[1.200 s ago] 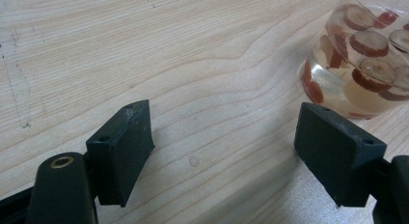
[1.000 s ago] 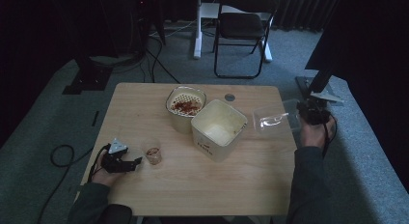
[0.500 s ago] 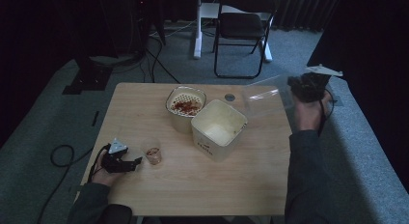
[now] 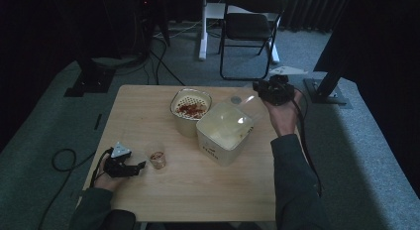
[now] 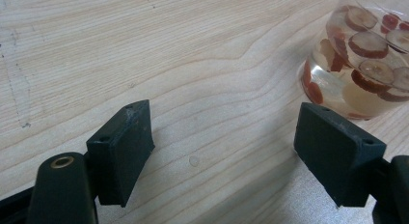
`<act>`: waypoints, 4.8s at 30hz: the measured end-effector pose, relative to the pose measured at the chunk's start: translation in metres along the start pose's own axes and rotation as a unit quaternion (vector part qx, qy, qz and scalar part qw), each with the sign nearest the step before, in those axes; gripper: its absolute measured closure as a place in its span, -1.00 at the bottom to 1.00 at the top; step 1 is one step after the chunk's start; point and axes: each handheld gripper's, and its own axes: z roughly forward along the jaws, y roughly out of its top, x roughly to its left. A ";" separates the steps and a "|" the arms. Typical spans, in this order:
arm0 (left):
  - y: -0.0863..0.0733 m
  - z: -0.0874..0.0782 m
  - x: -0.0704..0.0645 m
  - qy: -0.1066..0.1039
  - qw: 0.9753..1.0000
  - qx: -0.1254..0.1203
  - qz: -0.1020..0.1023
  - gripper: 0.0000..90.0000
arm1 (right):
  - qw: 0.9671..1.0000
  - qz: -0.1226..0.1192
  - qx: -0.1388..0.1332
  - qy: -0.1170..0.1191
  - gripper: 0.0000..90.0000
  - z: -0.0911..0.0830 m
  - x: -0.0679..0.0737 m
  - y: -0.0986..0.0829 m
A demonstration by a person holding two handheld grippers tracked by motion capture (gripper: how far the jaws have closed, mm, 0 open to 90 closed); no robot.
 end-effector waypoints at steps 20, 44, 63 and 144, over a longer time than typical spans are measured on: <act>0.000 0.000 -0.002 0.006 1.000 0.003 0.006 -0.52 | 0.998 0.019 0.040 -0.046 0.12 0.018 -0.028 -0.063; -0.002 -0.018 -0.012 -0.023 0.999 -0.025 -0.003 -0.56 | 0.985 0.056 0.149 -0.060 -0.08 0.052 -0.034 -0.202; 0.034 -0.007 -0.062 -0.046 0.992 -0.093 0.074 -0.60 | 0.983 0.044 0.171 -0.048 -0.10 0.058 -0.021 -0.233; 0.267 0.027 -0.010 0.229 0.957 -0.099 0.147 -0.36 | 0.991 0.035 0.129 -0.030 -0.25 0.027 -0.012 -0.260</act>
